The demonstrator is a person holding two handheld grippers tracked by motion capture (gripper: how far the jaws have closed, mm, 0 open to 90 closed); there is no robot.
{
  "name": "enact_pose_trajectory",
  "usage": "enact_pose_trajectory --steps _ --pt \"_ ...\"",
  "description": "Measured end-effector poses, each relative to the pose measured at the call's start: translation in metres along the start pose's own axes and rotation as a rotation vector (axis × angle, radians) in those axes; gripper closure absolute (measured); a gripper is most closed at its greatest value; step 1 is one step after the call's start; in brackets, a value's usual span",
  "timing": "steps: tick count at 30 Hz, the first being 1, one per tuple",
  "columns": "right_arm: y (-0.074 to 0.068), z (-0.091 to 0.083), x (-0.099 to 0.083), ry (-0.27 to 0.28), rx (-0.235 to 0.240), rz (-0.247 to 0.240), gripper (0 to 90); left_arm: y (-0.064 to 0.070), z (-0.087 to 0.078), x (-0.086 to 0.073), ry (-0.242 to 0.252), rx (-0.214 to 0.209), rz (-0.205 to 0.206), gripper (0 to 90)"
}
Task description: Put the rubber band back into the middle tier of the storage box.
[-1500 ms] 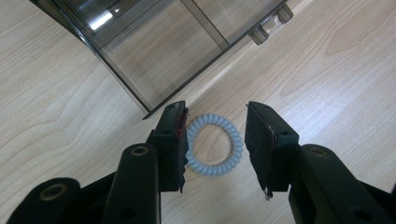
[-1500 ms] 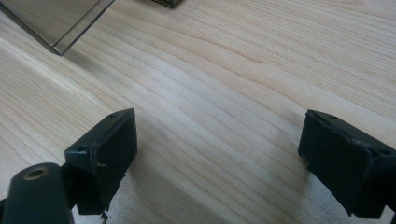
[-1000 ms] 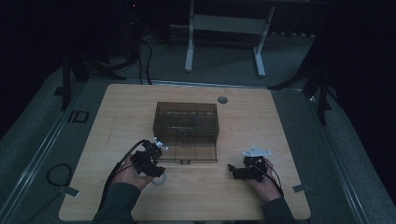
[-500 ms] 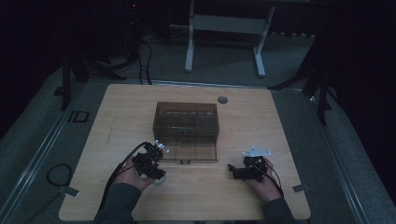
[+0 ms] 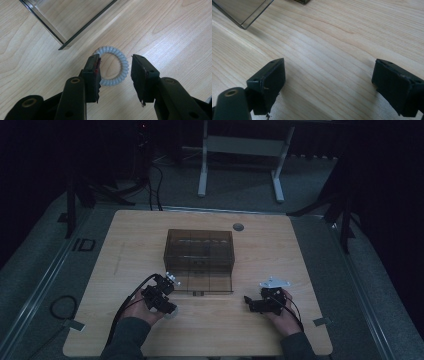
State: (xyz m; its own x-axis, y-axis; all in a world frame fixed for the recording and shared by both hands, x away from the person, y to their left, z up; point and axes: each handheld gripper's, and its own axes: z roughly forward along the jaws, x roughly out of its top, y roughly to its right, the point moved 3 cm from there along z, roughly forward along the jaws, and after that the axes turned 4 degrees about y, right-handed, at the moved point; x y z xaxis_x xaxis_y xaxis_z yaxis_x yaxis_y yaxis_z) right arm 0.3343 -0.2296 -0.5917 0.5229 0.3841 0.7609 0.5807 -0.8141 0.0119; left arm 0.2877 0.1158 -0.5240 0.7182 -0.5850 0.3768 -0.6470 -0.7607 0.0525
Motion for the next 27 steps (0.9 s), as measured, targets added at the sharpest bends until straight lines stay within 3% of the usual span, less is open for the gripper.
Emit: enact_pose_trajectory --steps 27 --pt "0.000 0.000 0.000 0.000 0.004 -0.003 11.5 -0.003 0.012 -0.004 -0.064 -0.010 -0.002 58.5"
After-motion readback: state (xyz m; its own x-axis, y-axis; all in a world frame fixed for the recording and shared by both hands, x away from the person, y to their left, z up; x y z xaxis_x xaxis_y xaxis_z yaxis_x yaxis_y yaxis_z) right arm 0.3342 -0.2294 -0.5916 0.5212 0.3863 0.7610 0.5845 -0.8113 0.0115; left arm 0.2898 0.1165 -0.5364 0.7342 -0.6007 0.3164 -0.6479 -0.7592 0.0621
